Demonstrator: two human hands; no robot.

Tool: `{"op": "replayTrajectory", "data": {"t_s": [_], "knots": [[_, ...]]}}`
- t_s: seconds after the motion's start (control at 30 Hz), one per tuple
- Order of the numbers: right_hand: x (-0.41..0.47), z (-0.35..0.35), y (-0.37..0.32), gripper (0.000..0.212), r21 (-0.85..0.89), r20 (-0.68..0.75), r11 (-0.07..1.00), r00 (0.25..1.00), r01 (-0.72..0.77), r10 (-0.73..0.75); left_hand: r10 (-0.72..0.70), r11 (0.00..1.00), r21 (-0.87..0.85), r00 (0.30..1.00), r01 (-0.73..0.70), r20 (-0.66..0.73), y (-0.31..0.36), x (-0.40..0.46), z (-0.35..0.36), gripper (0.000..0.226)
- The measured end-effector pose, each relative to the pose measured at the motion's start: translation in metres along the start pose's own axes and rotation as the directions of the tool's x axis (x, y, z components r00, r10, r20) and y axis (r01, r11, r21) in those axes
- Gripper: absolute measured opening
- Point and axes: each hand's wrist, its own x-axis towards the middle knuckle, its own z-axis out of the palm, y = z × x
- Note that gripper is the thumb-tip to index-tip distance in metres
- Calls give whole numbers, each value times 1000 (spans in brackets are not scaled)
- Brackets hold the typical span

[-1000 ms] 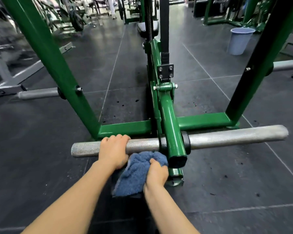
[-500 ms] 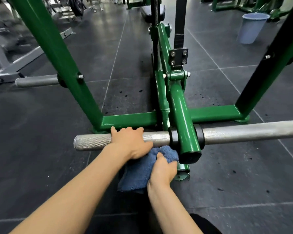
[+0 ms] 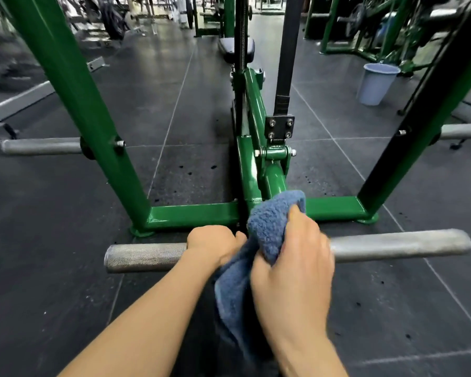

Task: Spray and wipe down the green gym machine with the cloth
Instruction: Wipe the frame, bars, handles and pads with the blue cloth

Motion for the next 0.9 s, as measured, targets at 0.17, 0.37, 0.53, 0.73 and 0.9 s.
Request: {"op": "replayTrajectory", "data": {"t_s": [0.17, 0.37, 0.53, 0.73, 0.9], "knots": [[77, -1, 17, 34, -461, 669, 724, 737, 513, -96, -10, 999, -51, 996, 5, -92, 0, 2, 7, 57], [112, 56, 8, 29, -300, 931, 456, 361, 838, -51, 29, 1000, -9, 989, -30, -146, 2, -2, 9, 53], [122, 102, -9, 18, -291, 954, 402, 232, 868, 191, -23, 998, -62, 987, 13, -157, 4, -9, 4, 50], [140, 65, 2, 40, -116, 992, 453, 78, 884, 102, 166, 980, 152, 957, -132, -239, 0, -17, 5, 28], [136, 84, -6, 38, -122, 978, 349, 52, 929, 203, 175, 979, 151, 949, -139, -264, 1, -16, 7, 26]]}}
